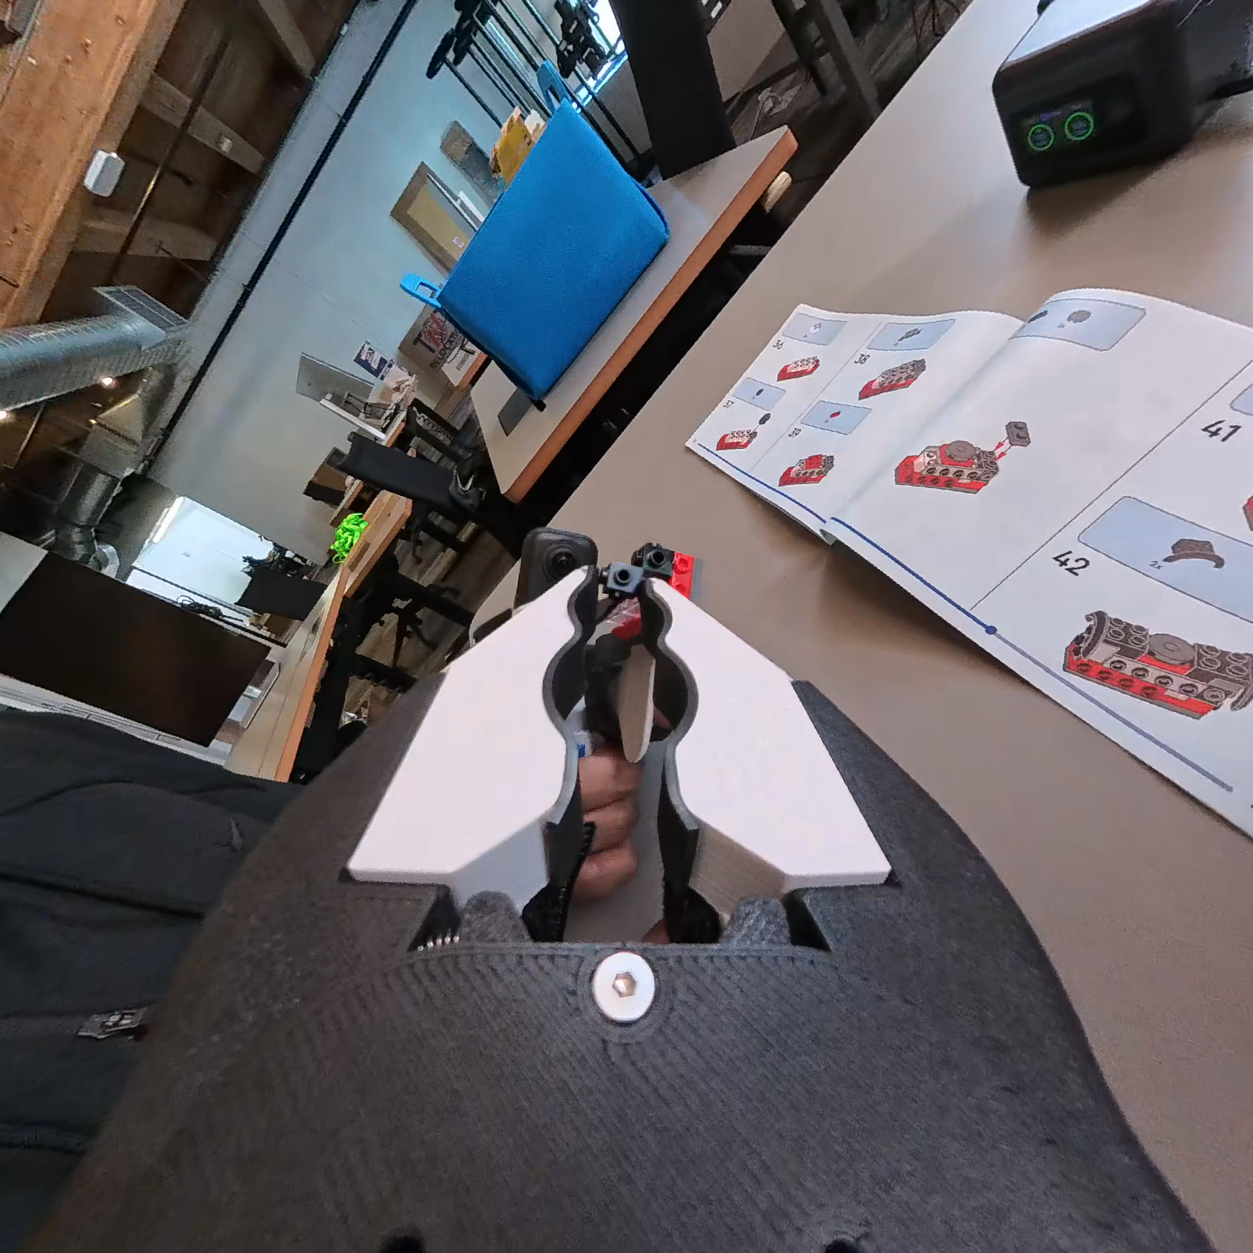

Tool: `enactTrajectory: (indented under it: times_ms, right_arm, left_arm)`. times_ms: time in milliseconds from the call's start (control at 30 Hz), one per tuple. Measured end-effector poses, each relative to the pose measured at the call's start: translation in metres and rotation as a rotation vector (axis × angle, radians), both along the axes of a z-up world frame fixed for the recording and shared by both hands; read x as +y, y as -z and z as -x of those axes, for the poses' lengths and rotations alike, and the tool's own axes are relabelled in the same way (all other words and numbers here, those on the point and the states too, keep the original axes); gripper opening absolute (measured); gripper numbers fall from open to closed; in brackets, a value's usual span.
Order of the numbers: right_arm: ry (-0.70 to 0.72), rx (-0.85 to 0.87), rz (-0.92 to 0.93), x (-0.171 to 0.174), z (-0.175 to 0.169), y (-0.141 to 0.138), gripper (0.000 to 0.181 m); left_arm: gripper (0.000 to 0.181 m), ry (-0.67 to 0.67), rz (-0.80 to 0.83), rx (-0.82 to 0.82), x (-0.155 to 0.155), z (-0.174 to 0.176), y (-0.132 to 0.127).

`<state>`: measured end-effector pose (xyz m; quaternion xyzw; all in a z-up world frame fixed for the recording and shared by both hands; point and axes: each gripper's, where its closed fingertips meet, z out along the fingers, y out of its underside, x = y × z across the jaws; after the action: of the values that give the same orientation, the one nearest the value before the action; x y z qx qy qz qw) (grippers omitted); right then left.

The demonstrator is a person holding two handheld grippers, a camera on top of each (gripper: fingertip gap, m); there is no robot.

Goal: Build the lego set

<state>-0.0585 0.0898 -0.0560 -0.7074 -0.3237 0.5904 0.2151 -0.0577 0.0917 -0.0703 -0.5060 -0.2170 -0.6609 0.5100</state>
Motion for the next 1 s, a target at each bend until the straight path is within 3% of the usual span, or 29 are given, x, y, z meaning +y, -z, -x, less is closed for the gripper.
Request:
enactTrajectory:
  times_ms: [1000]
  right_arm:
    - [0.119, -0.115, -0.312, -0.001, 0.019, 0.003, 0.012]
  left_arm:
    - [0.02, -0.029, -0.011, -0.129, 0.0, 0.016, -0.001]
